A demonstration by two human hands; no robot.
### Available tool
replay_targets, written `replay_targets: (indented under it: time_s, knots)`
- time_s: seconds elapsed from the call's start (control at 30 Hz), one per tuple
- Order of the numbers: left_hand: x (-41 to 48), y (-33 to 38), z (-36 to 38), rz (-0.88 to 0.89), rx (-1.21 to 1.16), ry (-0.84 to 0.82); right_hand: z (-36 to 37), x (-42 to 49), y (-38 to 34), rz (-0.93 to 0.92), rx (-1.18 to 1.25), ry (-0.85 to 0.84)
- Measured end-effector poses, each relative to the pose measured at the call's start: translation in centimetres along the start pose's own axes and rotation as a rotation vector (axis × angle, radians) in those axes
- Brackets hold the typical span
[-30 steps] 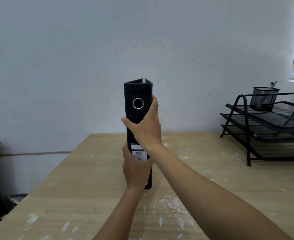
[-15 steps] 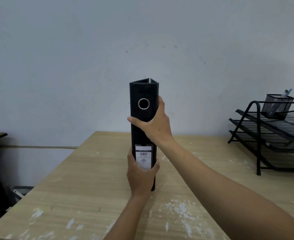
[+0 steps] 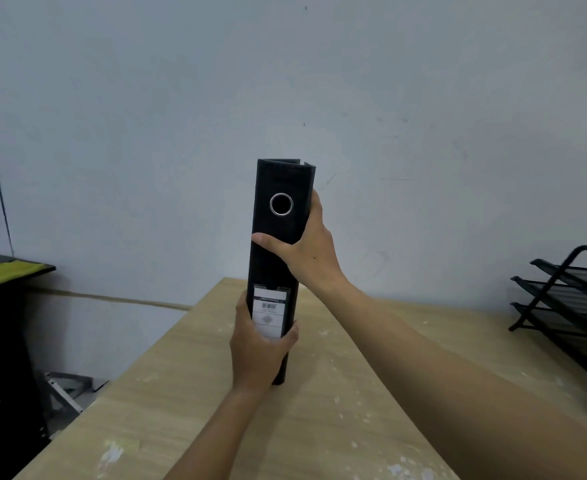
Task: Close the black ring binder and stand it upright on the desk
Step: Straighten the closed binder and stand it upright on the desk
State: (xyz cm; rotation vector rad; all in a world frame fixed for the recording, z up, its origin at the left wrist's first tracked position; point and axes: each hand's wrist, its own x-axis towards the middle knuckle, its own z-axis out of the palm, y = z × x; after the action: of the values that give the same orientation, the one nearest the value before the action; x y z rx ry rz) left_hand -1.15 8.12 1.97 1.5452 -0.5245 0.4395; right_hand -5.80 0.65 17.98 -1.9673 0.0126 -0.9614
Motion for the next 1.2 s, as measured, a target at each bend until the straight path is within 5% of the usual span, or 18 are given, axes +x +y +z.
replay_targets:
  time_s: [0.47,1.2]
  knots:
    - [10.0,-7.9,-4.6,0.040,-0.004,-0.017,11.0,7.2,2.7,-0.018,-0.009,-0.027]
    - [14.3,-13.6,-1.5,-0.056,0.080,-0.066,13.4,11.8,8.3,0.052,-0.069,-0.071]
